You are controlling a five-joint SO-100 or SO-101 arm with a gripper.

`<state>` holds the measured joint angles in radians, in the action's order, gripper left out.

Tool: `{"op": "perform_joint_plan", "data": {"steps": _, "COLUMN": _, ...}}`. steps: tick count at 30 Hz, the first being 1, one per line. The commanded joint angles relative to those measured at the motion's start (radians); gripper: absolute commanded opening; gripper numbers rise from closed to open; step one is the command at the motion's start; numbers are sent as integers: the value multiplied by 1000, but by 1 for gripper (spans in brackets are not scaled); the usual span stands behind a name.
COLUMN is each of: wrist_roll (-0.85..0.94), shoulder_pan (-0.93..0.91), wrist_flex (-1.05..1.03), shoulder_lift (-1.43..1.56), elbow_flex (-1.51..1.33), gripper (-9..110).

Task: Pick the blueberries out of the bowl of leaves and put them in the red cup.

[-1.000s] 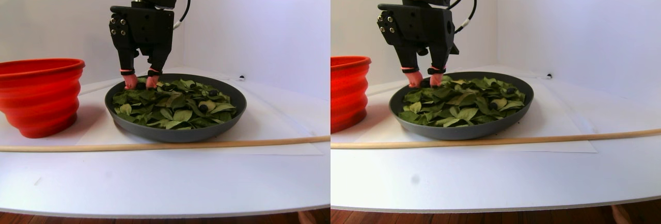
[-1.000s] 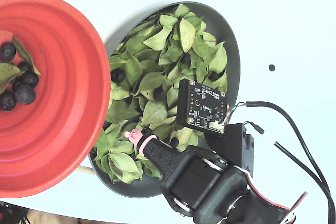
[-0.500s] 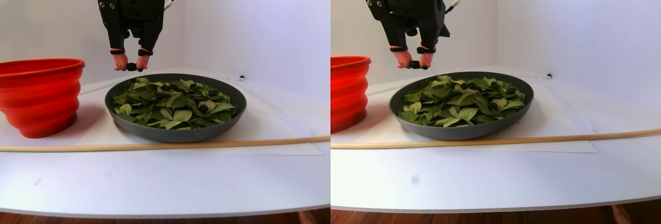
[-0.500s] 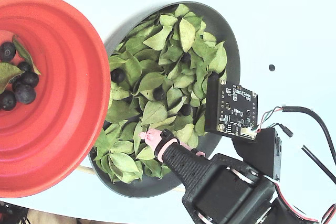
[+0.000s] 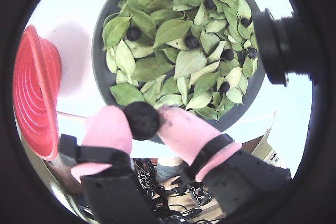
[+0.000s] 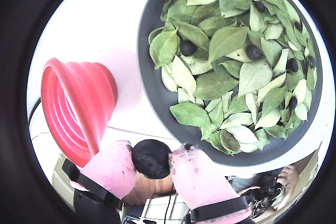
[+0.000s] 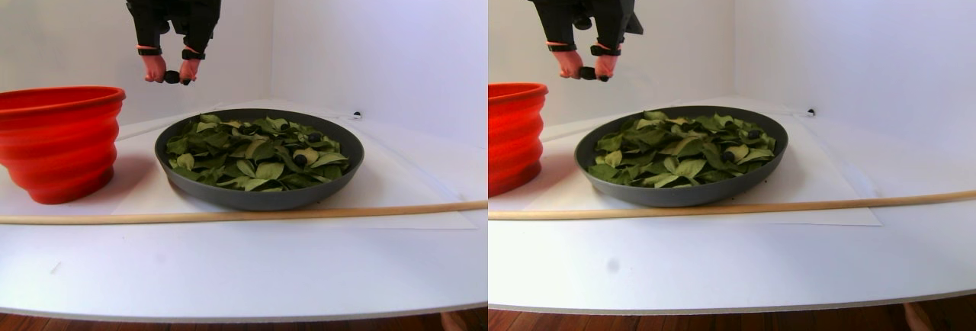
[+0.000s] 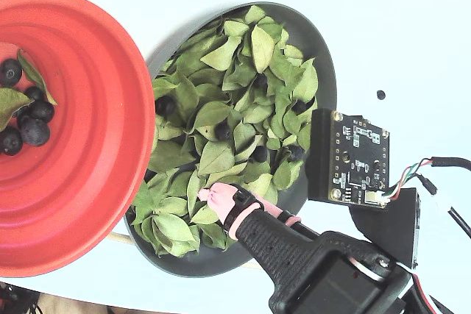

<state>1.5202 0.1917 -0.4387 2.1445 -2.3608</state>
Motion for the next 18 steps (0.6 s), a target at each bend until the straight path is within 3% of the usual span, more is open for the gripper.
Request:
{"op": "perform_joint_plan", "data": {"steps": 1, "wrist_roll": -3, "shoulder_pan": 25, "wrist_flex": -3, "shoulder_lift": 86, "elbow_flex": 18, "gripper": 11}}
{"op": "perform_joint_plan", "data": {"steps": 18, "wrist_roll": -57, "shoulder_pan": 160, "wrist_flex": -21, "shoulder_lift": 138, "elbow_flex": 6, "gripper": 11}}
